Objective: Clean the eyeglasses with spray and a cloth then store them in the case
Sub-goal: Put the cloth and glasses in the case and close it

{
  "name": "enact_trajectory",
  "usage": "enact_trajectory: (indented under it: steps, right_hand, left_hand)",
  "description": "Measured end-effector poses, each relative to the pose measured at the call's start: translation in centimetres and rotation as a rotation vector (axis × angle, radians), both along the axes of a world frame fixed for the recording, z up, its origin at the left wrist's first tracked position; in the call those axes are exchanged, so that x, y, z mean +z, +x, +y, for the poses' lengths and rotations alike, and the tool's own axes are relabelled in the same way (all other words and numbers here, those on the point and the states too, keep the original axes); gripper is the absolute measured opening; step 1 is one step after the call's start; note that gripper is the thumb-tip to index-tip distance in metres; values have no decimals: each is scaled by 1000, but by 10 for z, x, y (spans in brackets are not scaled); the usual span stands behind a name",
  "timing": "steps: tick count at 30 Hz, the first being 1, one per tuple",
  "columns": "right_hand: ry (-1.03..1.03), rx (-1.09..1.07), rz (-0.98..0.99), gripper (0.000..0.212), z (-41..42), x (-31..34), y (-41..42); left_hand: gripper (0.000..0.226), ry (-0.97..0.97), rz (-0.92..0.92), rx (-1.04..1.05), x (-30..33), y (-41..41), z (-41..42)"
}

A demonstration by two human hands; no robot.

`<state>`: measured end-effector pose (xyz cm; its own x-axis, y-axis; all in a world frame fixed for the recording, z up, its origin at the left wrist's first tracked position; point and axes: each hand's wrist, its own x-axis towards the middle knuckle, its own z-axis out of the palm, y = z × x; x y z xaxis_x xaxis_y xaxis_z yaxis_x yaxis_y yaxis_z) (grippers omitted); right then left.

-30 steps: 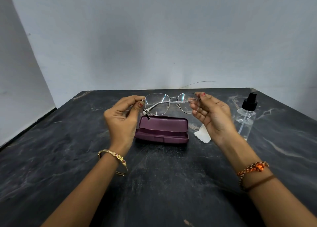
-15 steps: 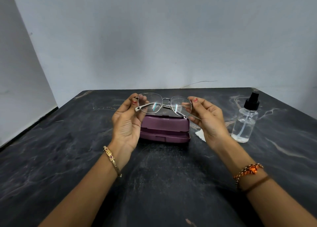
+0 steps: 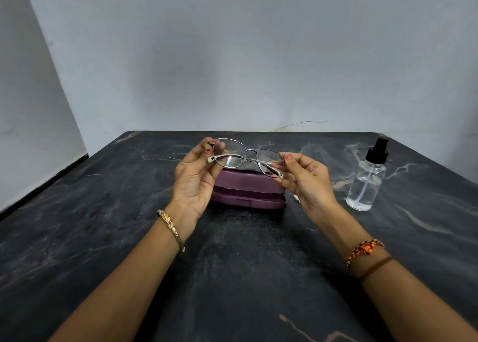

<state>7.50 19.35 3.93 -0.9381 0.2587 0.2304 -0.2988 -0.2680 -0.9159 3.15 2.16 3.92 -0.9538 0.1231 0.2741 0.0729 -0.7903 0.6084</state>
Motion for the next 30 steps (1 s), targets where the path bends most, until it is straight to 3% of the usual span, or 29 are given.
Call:
enact_trajectory:
  steps: [7,11,15,17,19,20,22,30]
  right_hand:
    - [14,-7,9,18,-29,5,11]
    - [-37,80,-45,19,-77,0,16]
    - [-57,163,-130,19,-121,-10,17]
    - [-39,172,-167,18,-135,-15,14]
    - [-20,155,-208,17,-144,-21,9]
    - [-14,141,-224,16,-146,-24,7]
    - [18,109,-246,15,-147,-30,3]
    - [166,42,-255,20,-143,-40,-2]
  left_hand:
    - [35,-215,117,84,1,-8,-42]
    - [8,-270,86,93,-3,-13,-98]
    - [49,-291,6,92,-23,-13,-146]
    - [40,-321,-18,104,-31,-16,-161]
    - [14,-369,-59,141,-31,-16,-170]
    - [13,-415,-73,160,-32,-18,-173]
    - [33,-522,-126,153,-34,-22,-178]
    - [18,-757,-226,97,-36,-26,-182]
